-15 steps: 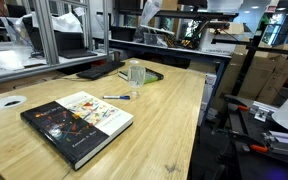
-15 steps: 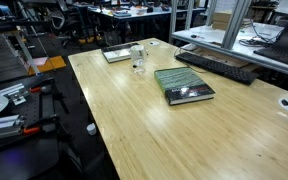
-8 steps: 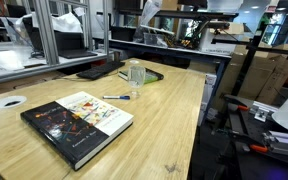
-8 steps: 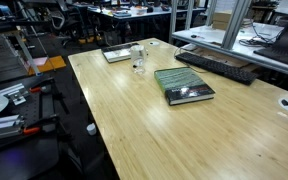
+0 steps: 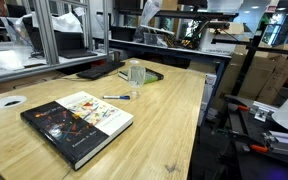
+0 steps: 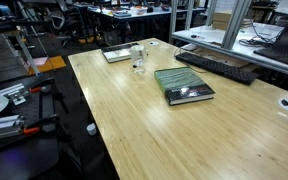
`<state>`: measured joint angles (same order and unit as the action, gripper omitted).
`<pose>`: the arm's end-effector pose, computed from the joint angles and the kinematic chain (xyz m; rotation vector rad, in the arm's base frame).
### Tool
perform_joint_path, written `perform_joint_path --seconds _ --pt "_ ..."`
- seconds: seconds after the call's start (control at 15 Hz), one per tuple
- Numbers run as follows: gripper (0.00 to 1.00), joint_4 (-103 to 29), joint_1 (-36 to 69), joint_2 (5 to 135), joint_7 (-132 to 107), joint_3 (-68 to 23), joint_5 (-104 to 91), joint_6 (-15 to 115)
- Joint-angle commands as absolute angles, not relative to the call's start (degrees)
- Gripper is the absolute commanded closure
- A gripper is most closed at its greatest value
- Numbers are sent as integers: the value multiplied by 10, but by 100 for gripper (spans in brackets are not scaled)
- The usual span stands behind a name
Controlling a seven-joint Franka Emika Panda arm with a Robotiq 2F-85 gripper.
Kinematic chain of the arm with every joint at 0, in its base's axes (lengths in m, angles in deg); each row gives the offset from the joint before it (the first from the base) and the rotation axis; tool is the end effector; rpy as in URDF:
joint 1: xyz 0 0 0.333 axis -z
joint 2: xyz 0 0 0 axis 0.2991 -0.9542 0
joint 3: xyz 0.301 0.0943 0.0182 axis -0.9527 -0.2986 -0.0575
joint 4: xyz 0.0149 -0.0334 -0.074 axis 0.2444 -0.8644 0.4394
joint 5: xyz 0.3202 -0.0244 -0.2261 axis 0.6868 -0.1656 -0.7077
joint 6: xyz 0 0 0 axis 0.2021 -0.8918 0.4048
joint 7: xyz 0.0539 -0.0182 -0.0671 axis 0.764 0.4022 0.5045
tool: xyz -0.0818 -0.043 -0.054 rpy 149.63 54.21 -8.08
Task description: Put the marker into the glass.
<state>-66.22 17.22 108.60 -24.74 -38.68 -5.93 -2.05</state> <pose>0.3928 0.0947 0.5393 2.9116 -0.1432 -0.4106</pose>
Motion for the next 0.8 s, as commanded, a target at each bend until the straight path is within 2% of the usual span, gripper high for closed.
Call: perform_joint_path --seconds 0.0,0.33,0.73 --pt "0 -661 156 1080 -247 -377 -70 -14" --pt "0 -680 138 1038 -184 -375 -140 103" --pt "0 -704 129 950 -53 -346 -150 339"
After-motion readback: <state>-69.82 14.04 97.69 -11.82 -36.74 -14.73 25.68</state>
